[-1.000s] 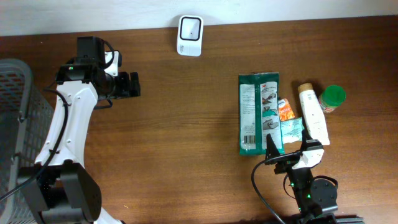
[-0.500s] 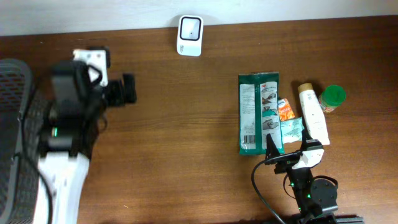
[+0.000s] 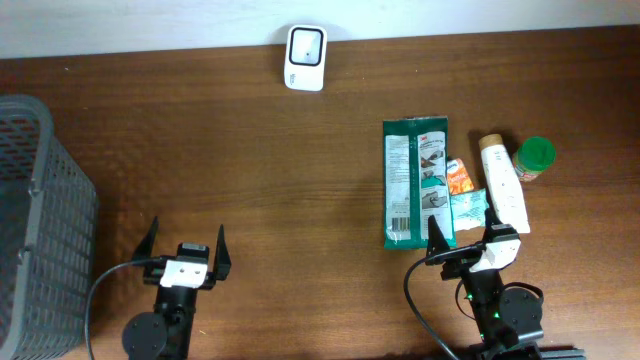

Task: Scan the item barcode

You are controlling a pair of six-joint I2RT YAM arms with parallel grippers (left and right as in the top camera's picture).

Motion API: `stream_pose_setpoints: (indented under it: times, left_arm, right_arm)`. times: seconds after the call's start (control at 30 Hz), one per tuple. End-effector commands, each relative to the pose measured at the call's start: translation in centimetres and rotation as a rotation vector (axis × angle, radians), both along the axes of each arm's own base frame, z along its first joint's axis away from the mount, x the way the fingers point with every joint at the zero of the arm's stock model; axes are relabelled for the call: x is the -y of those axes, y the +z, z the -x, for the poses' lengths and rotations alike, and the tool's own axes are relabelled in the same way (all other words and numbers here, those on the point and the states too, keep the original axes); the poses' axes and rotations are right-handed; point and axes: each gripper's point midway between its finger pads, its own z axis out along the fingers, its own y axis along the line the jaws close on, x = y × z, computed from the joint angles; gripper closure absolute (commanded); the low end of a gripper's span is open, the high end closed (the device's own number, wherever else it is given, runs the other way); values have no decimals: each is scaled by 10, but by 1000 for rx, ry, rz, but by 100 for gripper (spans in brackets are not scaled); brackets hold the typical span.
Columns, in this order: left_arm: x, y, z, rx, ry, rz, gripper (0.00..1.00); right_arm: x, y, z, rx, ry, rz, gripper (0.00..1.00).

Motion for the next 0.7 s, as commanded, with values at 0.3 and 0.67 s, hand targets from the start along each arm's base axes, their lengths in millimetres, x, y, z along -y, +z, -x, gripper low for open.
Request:
stream_pose_setpoints:
  times: [0.3, 0.67]
  left_arm:
    - [-4, -40, 3, -60, 16, -18, 1]
    - [-4, -40, 3, -60, 16, -18, 1]
  right_arm:
    - [-1, -3, 0, -4, 6, 4, 2]
    - [-1, -3, 0, -4, 6, 4, 2]
